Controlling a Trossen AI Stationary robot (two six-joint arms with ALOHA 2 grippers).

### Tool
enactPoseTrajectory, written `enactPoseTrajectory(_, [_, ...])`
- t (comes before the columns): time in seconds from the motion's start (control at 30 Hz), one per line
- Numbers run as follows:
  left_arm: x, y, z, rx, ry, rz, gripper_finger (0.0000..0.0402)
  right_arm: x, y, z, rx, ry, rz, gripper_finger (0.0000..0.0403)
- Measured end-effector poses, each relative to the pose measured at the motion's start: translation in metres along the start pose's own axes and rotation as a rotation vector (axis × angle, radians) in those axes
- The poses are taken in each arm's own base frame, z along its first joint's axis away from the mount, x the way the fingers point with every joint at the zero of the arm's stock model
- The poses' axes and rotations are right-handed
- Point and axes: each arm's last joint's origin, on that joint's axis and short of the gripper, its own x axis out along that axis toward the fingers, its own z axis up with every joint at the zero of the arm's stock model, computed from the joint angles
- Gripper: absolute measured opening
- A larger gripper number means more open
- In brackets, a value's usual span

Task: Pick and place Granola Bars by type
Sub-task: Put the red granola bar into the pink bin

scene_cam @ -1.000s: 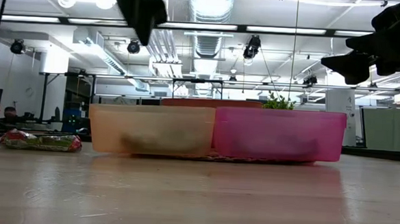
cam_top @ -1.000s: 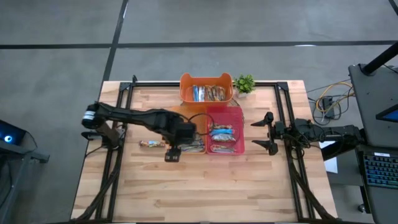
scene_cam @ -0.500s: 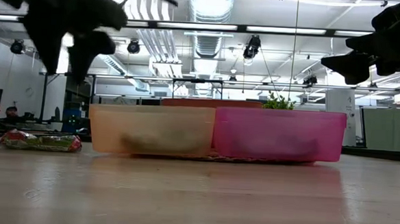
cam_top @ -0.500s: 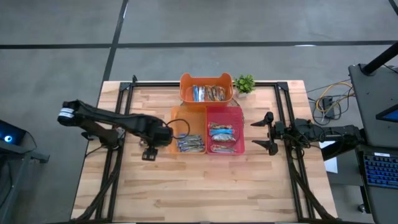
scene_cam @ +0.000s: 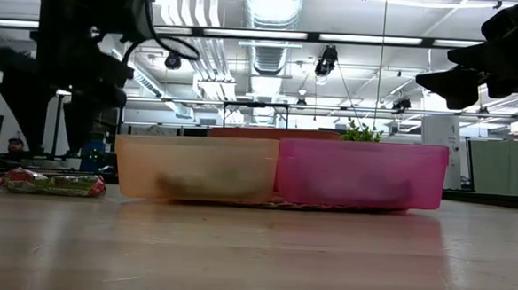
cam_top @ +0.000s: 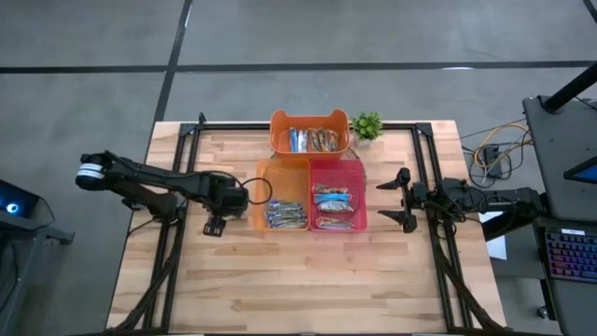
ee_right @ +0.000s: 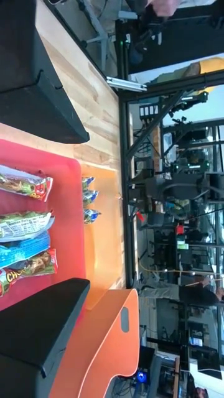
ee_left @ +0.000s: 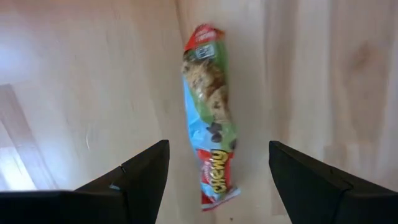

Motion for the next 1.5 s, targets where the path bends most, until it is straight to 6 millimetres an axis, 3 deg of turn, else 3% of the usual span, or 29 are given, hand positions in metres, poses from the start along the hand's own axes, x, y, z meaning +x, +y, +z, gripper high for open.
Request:
enactPoseTrajectory(0.2, [0.016, 0.012, -0.009, -0.012, 0.025, -0.009, 0.0255, 0.000, 0.000, 0.000, 0.000, 0.000, 0.000, 0.0359])
enactPoseTrajectory(0.43, [0.018, 0.022, -0.010, -0.056, 0.031, -0.048, 0.0255, 0.000, 0.000, 0.000, 0.002, 0.000, 0.000, 0.0359])
enactPoseTrajectory(1.3, [0.052, 0.024, -0.001, -0.060, 0.220, -0.090, 0.0254, 0.000, 0.000, 0.000, 0.002, 0.000, 0.000, 0.0359])
enactPoseTrajectory(1.4, [0.055, 0.024, 0.000, -0.060, 0.234, -0.088, 0.0242, 0.000, 0.000, 0.000, 0.000, 0.000, 0.000, 0.0359])
enactPoseTrajectory(1.5, [0.057, 0.025, 0.000, -0.064, 0.251, -0.068, 0.0204, 0.000, 0.000, 0.000, 0.002, 0.000, 0.000, 0.0359])
